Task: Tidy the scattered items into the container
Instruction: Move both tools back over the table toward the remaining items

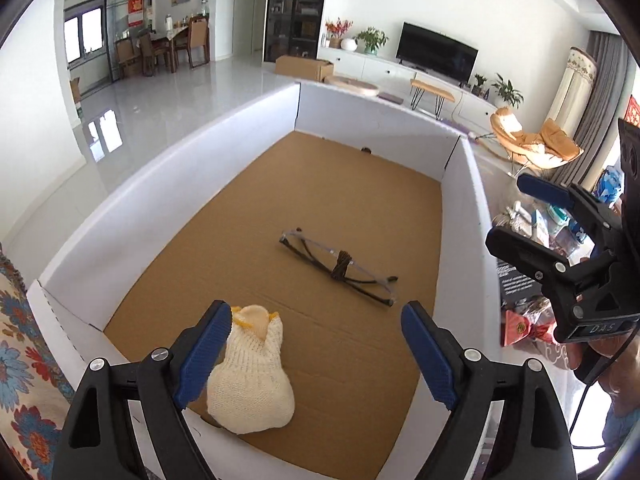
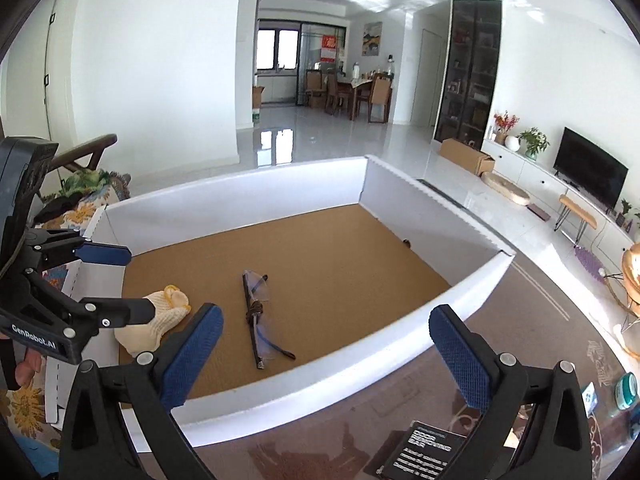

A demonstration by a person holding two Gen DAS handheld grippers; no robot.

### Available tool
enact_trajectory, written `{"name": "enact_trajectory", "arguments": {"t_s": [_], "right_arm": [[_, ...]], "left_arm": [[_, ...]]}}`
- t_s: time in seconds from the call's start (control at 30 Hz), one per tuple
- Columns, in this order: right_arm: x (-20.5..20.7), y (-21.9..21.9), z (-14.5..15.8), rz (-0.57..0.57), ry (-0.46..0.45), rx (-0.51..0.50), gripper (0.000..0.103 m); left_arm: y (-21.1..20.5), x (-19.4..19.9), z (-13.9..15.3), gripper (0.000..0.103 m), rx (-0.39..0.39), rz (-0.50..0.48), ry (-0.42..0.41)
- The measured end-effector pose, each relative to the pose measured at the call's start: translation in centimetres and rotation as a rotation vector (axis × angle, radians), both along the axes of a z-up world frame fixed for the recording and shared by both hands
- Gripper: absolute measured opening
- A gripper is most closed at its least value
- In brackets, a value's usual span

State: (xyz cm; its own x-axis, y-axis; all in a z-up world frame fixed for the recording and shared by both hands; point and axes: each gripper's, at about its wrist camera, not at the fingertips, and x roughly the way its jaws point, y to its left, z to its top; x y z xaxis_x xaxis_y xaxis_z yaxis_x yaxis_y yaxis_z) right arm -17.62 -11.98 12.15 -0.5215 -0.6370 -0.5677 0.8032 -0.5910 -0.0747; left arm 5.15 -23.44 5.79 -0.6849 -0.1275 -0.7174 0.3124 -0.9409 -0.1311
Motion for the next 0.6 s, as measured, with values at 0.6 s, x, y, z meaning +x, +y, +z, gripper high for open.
{"name": "enact_trajectory", "arguments": {"t_s": [0.6], "right_arm": [[2.0, 36.2, -11.5, -0.857, -0.372, 0.090, 0.103]], "left_arm": [[24.0, -7.2, -7.1, 0.103, 0.075, -0.517, -0.117]]}}
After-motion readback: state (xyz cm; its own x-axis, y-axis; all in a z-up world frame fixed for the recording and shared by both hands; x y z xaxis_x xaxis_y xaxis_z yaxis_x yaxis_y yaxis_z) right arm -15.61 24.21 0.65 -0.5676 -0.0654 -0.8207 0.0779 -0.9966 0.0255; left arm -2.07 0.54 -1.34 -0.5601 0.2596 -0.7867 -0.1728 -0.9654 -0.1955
